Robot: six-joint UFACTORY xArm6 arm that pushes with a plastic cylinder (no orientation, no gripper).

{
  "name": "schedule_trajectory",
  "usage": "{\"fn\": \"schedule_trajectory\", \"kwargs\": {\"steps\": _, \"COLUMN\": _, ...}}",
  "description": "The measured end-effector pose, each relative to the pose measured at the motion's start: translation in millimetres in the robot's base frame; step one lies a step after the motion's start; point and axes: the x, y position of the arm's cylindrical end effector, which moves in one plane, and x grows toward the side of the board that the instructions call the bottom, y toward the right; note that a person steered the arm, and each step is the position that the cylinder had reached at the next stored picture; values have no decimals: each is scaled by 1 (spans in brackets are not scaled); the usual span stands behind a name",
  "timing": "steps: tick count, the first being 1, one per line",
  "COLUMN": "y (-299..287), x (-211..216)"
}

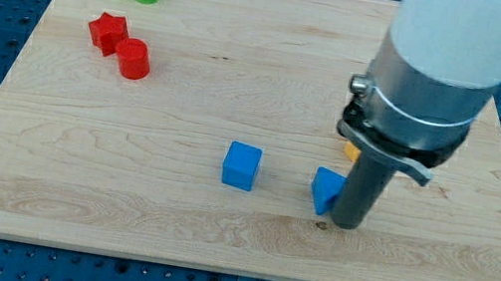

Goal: Push blue triangle below the yellow hexagon

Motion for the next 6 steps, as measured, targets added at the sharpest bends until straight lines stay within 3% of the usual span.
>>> {"fn": "schedule_trajectory", "kwargs": {"steps": 2, "y": -62, "x": -3}}
{"fn": "schedule_trajectory", "kwargs": {"steps": 6, "y": -8, "x": -29}}
